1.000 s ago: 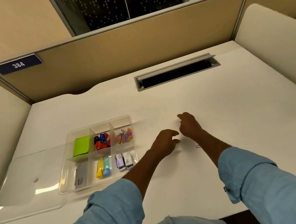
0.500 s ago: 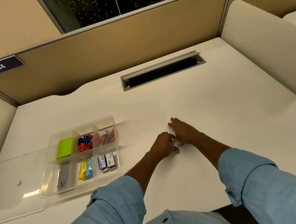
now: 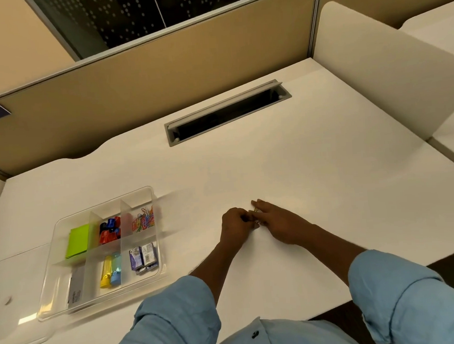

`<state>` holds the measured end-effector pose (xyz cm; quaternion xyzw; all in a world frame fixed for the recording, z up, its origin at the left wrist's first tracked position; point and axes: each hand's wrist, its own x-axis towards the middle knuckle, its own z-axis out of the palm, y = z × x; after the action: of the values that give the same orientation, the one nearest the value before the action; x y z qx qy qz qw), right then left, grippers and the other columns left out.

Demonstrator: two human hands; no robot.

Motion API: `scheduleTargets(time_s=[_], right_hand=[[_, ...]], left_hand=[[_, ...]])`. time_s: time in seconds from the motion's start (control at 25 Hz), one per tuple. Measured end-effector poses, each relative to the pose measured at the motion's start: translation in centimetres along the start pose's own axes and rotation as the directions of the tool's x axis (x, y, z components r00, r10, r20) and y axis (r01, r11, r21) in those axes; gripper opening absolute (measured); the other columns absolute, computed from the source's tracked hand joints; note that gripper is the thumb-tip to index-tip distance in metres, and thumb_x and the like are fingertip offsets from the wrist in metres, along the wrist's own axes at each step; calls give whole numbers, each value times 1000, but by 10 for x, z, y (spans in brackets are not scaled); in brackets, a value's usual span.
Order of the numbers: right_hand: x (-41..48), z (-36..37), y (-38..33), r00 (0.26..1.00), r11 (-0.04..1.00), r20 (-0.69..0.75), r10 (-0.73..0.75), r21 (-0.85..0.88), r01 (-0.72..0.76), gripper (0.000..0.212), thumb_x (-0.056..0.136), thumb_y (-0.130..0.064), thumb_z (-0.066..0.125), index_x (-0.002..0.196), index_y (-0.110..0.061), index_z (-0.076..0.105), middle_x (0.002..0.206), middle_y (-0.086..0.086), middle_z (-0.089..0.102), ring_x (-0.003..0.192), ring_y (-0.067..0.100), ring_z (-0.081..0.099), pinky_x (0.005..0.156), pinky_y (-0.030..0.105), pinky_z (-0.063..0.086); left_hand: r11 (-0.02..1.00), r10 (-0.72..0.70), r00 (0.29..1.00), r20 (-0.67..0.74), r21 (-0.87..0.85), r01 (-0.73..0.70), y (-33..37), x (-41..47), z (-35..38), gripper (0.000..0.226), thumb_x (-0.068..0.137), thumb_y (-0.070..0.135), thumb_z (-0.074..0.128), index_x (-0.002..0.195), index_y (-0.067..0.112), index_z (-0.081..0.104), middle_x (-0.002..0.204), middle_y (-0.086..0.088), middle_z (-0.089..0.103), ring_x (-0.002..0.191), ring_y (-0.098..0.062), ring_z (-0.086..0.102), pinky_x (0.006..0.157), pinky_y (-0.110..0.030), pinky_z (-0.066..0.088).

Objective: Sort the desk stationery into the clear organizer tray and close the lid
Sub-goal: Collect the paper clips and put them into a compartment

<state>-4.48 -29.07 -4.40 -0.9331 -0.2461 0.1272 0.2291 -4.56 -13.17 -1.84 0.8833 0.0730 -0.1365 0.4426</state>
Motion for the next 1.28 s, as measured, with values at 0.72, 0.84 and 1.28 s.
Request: scheduleTargets(time_s=[0.72, 0.84, 1.28], right_hand=[[-10, 4, -28, 968, 959, -138, 211, -164, -232, 21, 87, 1, 43, 102, -9, 53, 104, 9, 55, 102, 24, 49, 68, 29, 37], [-1, -3, -37, 972, 942, -70, 223, -241, -233, 25, 87, 1, 45, 110, -7, 50, 110, 12, 56, 105, 27, 51, 76, 31, 43], [10, -17, -33, 823, 668, -88, 562, 634, -389, 17, 79, -3, 53, 90, -9, 65, 88, 7, 69, 80, 24, 65, 70, 27, 48]], left_hand=[[998, -56, 995, -86, 36, 59, -1, -5, 10, 13, 68, 8, 77, 68, 13, 65, 62, 8, 59, 55, 0, 52, 54, -11, 38], [996, -72, 987, -142, 42, 79, 1, -9, 11, 11, 71, 5, 73, 80, 10, 69, 72, 2, 65, 60, -2, 54, 51, -3, 37], [736, -418, 908, -23, -594, 323, 14, -16, 6, 11, 80, -1, 65, 88, 4, 71, 68, -11, 64, 53, -20, 55, 54, -27, 54]])
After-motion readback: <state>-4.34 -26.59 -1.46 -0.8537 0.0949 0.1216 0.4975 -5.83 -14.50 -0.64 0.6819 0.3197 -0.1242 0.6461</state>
